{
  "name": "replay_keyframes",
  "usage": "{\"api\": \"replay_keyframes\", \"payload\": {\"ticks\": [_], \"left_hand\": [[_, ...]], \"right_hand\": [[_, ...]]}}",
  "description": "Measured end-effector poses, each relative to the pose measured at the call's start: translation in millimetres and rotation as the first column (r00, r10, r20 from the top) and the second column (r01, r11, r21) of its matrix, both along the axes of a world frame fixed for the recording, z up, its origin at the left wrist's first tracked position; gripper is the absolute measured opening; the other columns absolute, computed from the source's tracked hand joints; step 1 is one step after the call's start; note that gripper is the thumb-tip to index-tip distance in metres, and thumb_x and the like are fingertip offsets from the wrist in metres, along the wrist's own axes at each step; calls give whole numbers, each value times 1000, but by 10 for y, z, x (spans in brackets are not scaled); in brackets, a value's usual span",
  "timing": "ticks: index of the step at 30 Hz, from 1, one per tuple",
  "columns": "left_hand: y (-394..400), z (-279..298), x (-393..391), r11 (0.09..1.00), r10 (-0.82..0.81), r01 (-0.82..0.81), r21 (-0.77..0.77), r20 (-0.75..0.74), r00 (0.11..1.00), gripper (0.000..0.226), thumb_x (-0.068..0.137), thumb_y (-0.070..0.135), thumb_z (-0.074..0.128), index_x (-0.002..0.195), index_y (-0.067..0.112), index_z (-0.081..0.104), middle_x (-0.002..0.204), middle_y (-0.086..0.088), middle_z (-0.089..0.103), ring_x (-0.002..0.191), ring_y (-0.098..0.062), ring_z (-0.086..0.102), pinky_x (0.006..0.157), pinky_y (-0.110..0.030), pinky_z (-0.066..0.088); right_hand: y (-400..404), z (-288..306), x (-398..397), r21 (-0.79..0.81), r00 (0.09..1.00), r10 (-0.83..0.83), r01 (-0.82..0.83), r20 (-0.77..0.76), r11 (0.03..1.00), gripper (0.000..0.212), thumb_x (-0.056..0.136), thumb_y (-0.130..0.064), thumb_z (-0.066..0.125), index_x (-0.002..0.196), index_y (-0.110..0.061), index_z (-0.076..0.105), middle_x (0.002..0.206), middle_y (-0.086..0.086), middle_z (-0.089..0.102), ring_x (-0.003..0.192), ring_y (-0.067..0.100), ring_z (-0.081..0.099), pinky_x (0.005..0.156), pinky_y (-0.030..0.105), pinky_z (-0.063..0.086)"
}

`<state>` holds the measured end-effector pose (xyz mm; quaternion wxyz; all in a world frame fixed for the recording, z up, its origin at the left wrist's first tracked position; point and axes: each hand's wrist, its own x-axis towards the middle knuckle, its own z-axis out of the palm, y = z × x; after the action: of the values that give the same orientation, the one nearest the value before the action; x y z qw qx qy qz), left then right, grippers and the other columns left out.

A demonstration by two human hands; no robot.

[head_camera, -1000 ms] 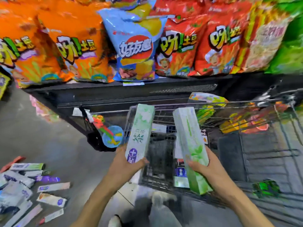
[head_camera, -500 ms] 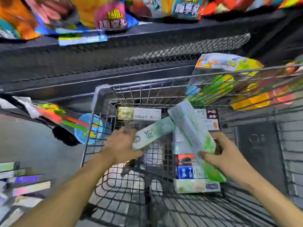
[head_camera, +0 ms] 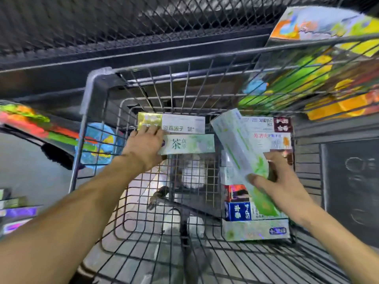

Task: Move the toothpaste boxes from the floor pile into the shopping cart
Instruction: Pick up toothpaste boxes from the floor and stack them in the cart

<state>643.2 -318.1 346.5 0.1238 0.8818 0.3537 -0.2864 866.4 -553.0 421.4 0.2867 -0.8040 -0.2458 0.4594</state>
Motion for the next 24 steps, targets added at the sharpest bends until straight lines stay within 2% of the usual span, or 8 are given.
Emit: {"api": "replay_keyframes", "payload": {"ticks": [4,8,12,14,17,19,22,24], "left_hand": [[-24,-70,-47,996,1,-4,84,28,1000,74,87,41,66,147,17,31,141,-13,35,130,-33,35,105,-47,38],[-96,-178,-154,964,-11,-12,264,88,996,68,78,32,77,133,13,41,126,-14,47,115,-35,46,97,-49,43],[-89,-206,-238,937,-48,17,348,80,996,69,78,28,78,135,13,42,128,-12,51,115,-34,49,104,-46,40],[-78,-201,-228,949,-37,12,314,73,997,70,84,25,74,143,12,38,133,-13,47,120,-34,45,103,-44,42],[-7,-185,-200,971,-31,11,239,81,996,71,93,29,64,151,9,29,137,-15,41,124,-34,38,101,-45,41],[70,-155,-175,971,-75,52,234,88,993,70,92,41,62,147,9,35,134,-14,42,122,-34,39,99,-43,41],[128,-123,-124,958,-154,129,255,79,985,64,90,45,62,139,9,40,132,-11,45,121,-31,41,96,-40,41],[116,-114,-116,953,-158,134,272,67,985,63,91,45,62,138,11,38,133,-9,45,122,-30,42,96,-39,40]], "right_hand": [[-13,-11,-36,-7,999,9,-9,-31,1000,33,88,-7,73,108,-21,51,77,-3,69,48,-1,56,46,17,43],[-43,-52,-77,-39,999,47,-47,-7,998,35,86,-18,76,106,-32,51,90,-7,74,71,19,67,66,43,55],[-62,-87,-124,-26,999,51,-51,-13,998,35,85,-17,76,104,-33,51,92,-10,75,77,25,68,72,48,55],[-67,-83,-155,-22,999,45,-45,-13,999,36,85,-18,76,105,-34,51,93,-10,75,77,27,67,72,47,55],[-92,-94,-176,-16,999,49,-49,1,999,35,85,-19,76,105,-34,51,91,-13,73,67,13,63,68,40,52],[-114,-99,-180,-11,998,62,-62,8,998,34,86,-19,75,106,-32,51,87,-16,72,58,5,56,61,31,48],[-149,-131,-178,0,998,60,-60,2,998,33,88,-17,74,107,-31,51,80,-18,70,50,1,50,53,19,40],[-159,-150,-176,2,999,53,-53,1,999,32,88,-16,74,106,-31,52,79,-15,70,49,2,49,51,19,39]]}}
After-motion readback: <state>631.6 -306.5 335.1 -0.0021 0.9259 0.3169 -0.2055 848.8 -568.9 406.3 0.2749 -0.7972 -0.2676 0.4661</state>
